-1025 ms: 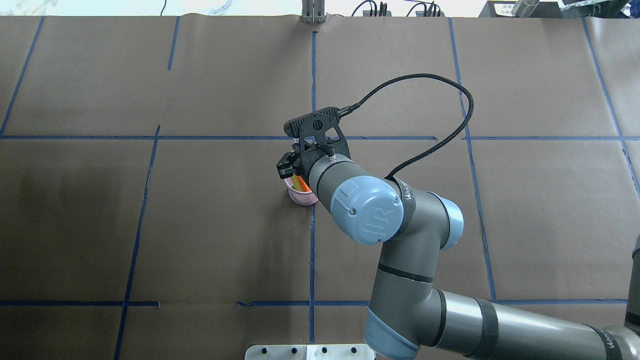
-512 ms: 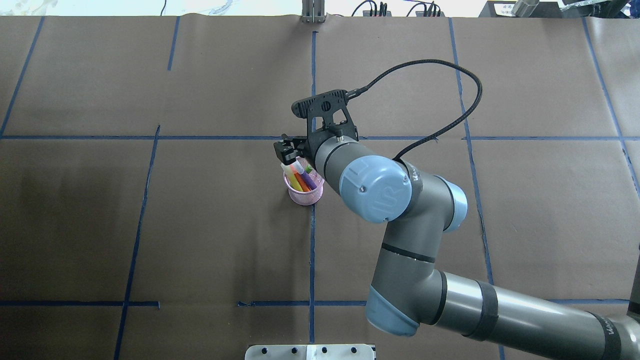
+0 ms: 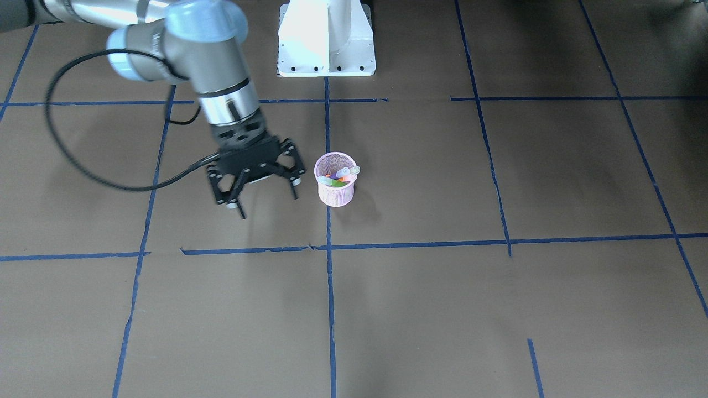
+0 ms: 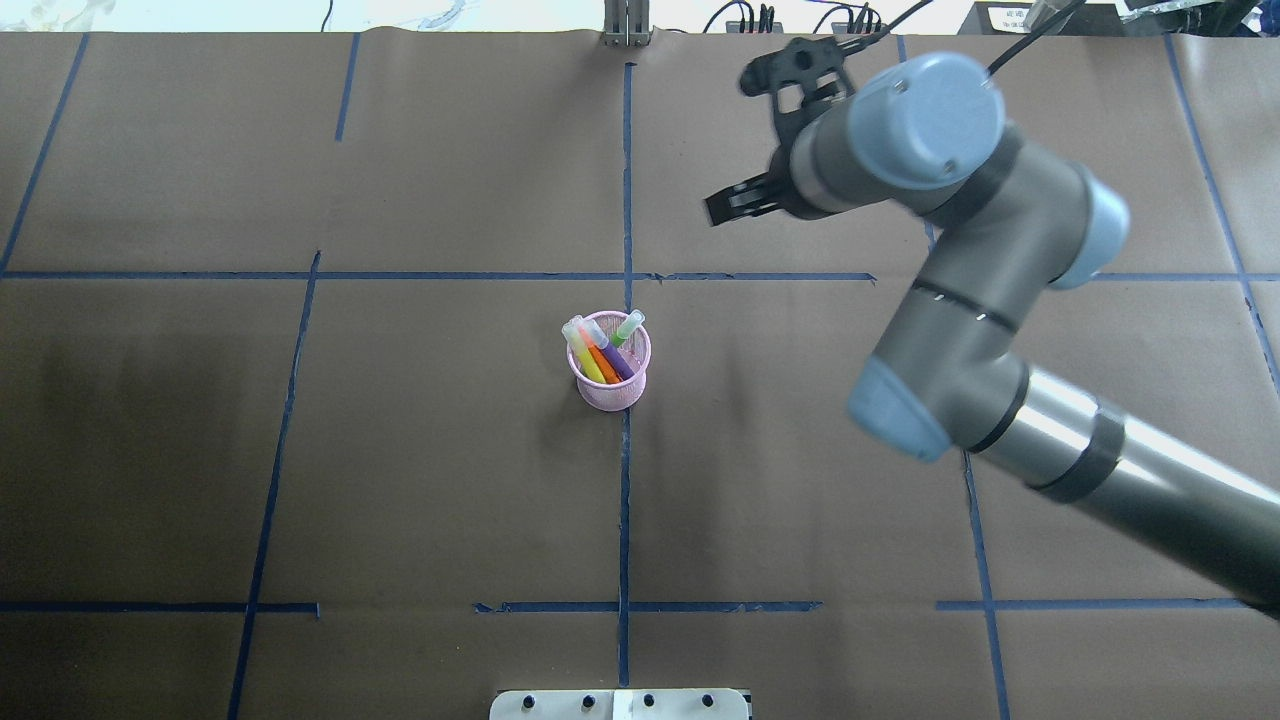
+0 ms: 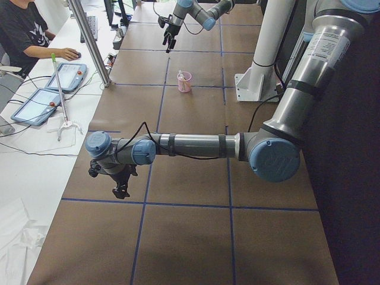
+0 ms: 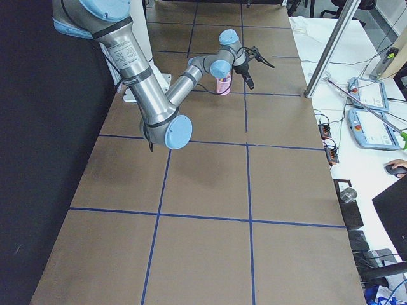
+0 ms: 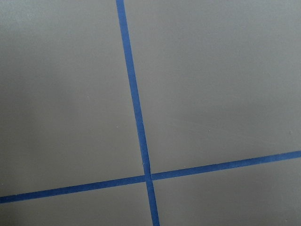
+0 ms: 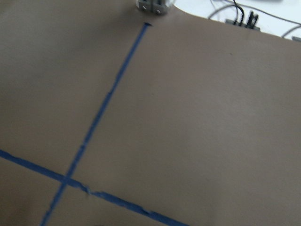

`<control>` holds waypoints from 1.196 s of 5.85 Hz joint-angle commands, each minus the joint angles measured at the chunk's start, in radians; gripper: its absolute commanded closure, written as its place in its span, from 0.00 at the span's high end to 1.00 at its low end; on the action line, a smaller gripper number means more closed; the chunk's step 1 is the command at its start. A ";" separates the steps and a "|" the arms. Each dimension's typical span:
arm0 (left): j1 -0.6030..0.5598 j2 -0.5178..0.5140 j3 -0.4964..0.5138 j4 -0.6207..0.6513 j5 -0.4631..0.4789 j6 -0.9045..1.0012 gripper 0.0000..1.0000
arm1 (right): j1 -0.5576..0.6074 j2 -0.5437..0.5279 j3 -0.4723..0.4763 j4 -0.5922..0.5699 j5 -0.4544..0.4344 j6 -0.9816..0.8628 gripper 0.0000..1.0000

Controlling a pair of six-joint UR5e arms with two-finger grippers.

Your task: Collect pens into pen holder

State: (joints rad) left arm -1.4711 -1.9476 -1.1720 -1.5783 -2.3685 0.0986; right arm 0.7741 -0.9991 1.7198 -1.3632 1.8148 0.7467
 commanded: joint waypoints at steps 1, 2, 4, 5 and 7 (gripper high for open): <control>0.000 0.001 0.002 0.009 0.000 0.001 1.00 | 0.181 -0.135 -0.008 -0.124 0.266 -0.204 1.00; -0.005 0.006 0.002 0.020 0.000 0.012 1.00 | 0.279 -0.250 -0.006 -0.134 0.337 -0.381 1.00; -0.027 0.012 0.003 0.020 0.000 0.039 1.00 | 0.512 -0.378 -0.131 -0.134 0.476 -0.725 1.00; -0.038 0.012 0.006 0.021 0.002 0.039 1.00 | 0.621 -0.380 -0.249 -0.132 0.542 -0.869 1.00; -0.052 0.015 0.008 0.023 0.005 0.041 1.00 | 0.753 -0.406 -0.351 -0.137 0.544 -1.031 1.00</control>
State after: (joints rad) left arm -1.5178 -1.9341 -1.1650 -1.5566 -2.3654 0.1389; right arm 1.4613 -1.3975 1.4219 -1.4979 2.3517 -0.2041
